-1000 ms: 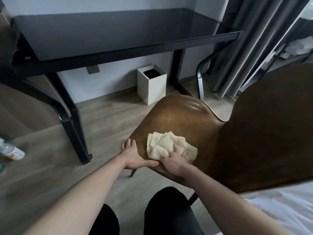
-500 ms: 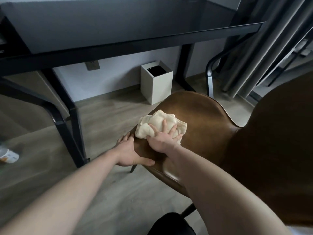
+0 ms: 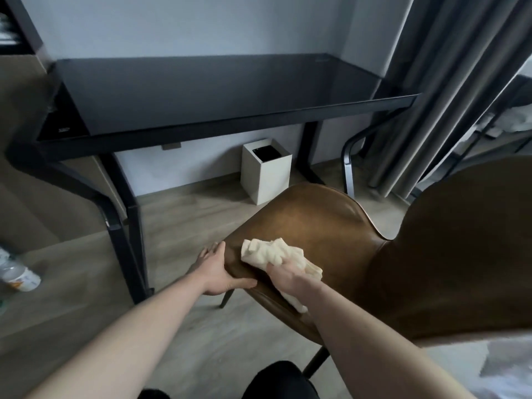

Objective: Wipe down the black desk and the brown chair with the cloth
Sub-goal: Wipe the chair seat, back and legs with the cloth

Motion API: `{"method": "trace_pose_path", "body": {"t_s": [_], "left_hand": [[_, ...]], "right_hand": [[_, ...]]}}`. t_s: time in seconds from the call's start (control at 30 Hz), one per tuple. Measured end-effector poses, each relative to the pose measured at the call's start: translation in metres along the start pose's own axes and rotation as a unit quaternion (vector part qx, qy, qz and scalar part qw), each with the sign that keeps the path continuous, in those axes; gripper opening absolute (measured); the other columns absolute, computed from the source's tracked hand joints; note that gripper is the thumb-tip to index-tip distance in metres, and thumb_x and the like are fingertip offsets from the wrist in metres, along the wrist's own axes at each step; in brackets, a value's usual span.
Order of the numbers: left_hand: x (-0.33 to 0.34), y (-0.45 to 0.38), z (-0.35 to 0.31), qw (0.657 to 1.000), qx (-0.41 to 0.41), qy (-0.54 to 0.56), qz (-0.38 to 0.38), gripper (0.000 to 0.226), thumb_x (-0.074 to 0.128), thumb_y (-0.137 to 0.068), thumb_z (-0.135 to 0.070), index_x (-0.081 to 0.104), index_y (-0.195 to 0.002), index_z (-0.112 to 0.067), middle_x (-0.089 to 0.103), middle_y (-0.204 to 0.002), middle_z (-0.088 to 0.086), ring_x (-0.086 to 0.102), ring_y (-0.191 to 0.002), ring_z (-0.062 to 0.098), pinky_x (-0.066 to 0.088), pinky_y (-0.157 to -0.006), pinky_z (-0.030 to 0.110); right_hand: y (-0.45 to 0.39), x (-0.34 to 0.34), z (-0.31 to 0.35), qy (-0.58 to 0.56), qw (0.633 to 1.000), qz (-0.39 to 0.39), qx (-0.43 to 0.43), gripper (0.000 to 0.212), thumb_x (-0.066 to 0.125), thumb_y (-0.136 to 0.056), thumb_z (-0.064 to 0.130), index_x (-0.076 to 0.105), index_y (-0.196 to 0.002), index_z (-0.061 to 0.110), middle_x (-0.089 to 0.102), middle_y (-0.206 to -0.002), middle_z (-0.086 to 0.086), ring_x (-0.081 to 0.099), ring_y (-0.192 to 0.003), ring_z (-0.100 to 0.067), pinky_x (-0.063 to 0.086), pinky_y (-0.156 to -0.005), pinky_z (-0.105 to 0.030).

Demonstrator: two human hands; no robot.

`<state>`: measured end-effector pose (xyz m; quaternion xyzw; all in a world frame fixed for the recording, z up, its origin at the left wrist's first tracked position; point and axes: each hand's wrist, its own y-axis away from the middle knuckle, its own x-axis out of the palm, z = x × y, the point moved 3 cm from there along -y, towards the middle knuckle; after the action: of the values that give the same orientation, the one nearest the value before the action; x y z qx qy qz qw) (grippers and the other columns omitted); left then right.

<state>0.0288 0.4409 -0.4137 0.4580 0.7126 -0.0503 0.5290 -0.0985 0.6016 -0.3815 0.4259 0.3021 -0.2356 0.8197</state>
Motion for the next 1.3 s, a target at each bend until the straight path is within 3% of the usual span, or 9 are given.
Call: {"method": "trace_pose_path", "body": {"t_s": [0.17, 0.43, 0.57, 0.63, 0.7, 0.77, 1.0, 1.1, 1.3], "left_hand": [[-0.011, 0.074, 0.002, 0.999, 0.014, -0.007, -0.032, 0.133, 0.074, -0.068, -0.085, 0.01, -0.169, -0.024, 0.02, -0.175, -0.002, 0.02, -0.16, 0.026, 0.028, -0.127, 0.046], [-0.056, 0.183, -0.061, 0.989, 0.127, 0.017, -0.078, 0.087, 0.08, -0.09, -0.045, 0.034, -0.162, -0.029, 0.04, -0.161, -0.007, 0.035, -0.152, 0.02, 0.031, -0.121, 0.033], [-0.065, 0.224, -0.107, 0.981, 0.175, 0.028, -0.083, 0.071, 0.077, -0.089, -0.043, 0.05, -0.154, -0.032, 0.048, -0.158, -0.008, 0.041, -0.149, 0.017, 0.037, -0.122, 0.038], [-0.065, 0.244, -0.128, 0.976, 0.203, 0.023, -0.081, 0.056, 0.074, -0.091, -0.04, 0.06, -0.145, -0.035, 0.056, -0.151, -0.011, 0.048, -0.142, 0.012, 0.041, -0.119, 0.036], [-0.064, 0.263, -0.149, 0.969, 0.231, 0.027, -0.078, 0.048, 0.073, -0.09, -0.04, 0.065, -0.138, -0.038, 0.061, -0.143, -0.016, 0.054, -0.134, 0.005, 0.044, -0.115, 0.032], [-0.063, 0.279, -0.172, 0.965, 0.248, 0.037, -0.078, 0.049, 0.074, -0.087, -0.047, 0.065, -0.135, -0.042, 0.062, -0.138, -0.022, 0.056, -0.129, 0.0, 0.046, -0.113, 0.031], [-0.05, 0.307, -0.288, 0.942, 0.289, -0.044, -0.164, 0.089, 0.076, -0.077, -0.073, 0.046, -0.153, -0.039, 0.058, -0.15, -0.007, 0.055, -0.136, 0.02, 0.048, -0.11, 0.039], [-0.036, 0.299, -0.317, 0.931, 0.299, -0.095, -0.188, 0.067, 0.072, -0.092, -0.059, 0.054, -0.15, -0.031, 0.065, -0.142, -0.002, 0.062, -0.129, 0.027, 0.053, -0.103, 0.041], [-0.032, 0.276, -0.309, 0.891, 0.313, -0.191, -0.266, 0.024, 0.057, -0.104, -0.024, 0.075, -0.12, -0.025, 0.077, -0.113, 0.003, 0.072, -0.103, 0.032, 0.06, -0.089, 0.042]], "right_hand": [[0.062, -0.022, -0.007, -0.211, 0.977, -0.012, 0.032, 0.058, 0.036, -0.109, 0.046, 0.037, -0.161, 0.021, 0.052, -0.152, -0.009, 0.051, -0.136, -0.035, 0.04, -0.11, -0.039], [0.177, -0.101, 0.001, -0.38, 0.917, -0.104, -0.067, 0.045, 0.043, -0.111, 0.032, 0.049, -0.154, 0.017, 0.062, -0.139, -0.006, 0.058, -0.126, -0.03, 0.046, -0.113, -0.046], [0.231, -0.14, -0.007, -0.558, 0.823, -0.089, -0.057, 0.026, 0.043, -0.111, 0.024, 0.064, -0.116, 0.01, 0.07, -0.106, -0.009, 0.068, -0.094, -0.029, 0.058, -0.087, -0.046], [0.252, -0.158, -0.013, -0.612, 0.786, -0.068, -0.061, 0.03, 0.042, -0.11, 0.024, 0.068, -0.121, 0.014, 0.073, -0.12, -0.007, 0.07, -0.107, -0.029, 0.055, -0.103, -0.051], [0.269, -0.178, -0.015, -0.632, 0.769, -0.055, -0.084, 0.047, 0.035, -0.11, 0.022, 0.052, -0.153, 0.017, 0.051, -0.156, -0.002, 0.052, -0.142, -0.03, 0.04, -0.12, -0.05], [0.282, -0.202, -0.018, -0.623, 0.768, -0.087, -0.116, 0.051, 0.036, -0.11, 0.023, 0.043, -0.158, 0.006, 0.047, -0.16, -0.013, 0.054, -0.14, -0.033, 0.052, -0.106, -0.047], [0.339, -0.27, -0.036, -0.67, 0.701, -0.161, -0.183, 0.039, 0.033, -0.11, 0.028, 0.064, -0.116, 0.005, 0.057, -0.15, -0.005, 0.061, -0.133, -0.02, 0.052, -0.097, -0.039], [0.351, -0.293, -0.047, -0.666, 0.669, -0.258, -0.207, 0.037, 0.045, -0.106, 0.038, 0.065, -0.126, 0.014, 0.073, -0.126, -0.009, 0.074, -0.108, -0.025, 0.059, -0.094, -0.044], [0.369, -0.308, -0.067, -0.611, 0.663, -0.378, -0.212, 0.047, 0.044, -0.107, 0.04, 0.053, -0.152, 0.029, 0.065, -0.138, 0.002, 0.062, -0.126, -0.02, 0.048, -0.112, -0.044]]}}
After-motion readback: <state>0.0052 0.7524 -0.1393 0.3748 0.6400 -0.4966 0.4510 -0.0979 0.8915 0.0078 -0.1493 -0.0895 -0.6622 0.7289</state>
